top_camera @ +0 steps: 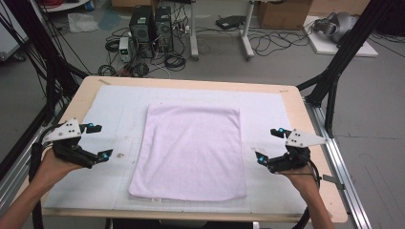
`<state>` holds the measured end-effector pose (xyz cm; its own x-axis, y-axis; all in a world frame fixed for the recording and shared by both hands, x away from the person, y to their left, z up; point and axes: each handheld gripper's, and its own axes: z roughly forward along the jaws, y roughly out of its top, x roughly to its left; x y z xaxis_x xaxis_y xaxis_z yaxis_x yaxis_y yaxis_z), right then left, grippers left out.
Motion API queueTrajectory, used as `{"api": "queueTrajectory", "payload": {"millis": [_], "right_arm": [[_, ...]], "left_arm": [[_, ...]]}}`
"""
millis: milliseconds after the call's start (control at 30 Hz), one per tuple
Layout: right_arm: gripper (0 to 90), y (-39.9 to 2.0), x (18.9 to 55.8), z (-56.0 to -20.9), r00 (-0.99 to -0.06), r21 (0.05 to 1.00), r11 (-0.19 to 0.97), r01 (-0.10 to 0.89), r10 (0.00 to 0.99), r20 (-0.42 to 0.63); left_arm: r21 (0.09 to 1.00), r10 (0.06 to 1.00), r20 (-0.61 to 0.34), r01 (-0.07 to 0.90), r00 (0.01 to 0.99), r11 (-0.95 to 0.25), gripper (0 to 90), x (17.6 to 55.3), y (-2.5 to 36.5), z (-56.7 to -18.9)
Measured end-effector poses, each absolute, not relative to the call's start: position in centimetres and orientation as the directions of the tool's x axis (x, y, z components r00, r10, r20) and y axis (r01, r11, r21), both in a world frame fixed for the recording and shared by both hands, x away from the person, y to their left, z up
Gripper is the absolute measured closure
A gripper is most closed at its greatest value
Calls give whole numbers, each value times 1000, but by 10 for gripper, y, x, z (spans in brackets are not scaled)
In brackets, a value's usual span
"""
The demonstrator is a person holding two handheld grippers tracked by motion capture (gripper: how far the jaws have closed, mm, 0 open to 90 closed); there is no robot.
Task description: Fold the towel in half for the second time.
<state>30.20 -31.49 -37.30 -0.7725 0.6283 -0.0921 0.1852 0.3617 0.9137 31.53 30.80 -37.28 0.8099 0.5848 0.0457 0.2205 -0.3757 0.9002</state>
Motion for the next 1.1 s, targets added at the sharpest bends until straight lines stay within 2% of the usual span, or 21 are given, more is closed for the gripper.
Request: {"api": "queueTrajectory", "payload": {"millis": [400,900,1100], "right_arm": [[25,-299,372,-353,-734,875,407,264,673,-91],[47,-273,457,-344,-757,778,524,346,646,-98],[48,-267,483,-347,-733,751,535,388,673,-100]], "left_arm": [[900,608,63,218,791,-377,24,376,285,-353],[811,612,41,331,790,-482,24,450,266,-346],[797,622,39,351,782,-492,24,477,255,-339]]}}
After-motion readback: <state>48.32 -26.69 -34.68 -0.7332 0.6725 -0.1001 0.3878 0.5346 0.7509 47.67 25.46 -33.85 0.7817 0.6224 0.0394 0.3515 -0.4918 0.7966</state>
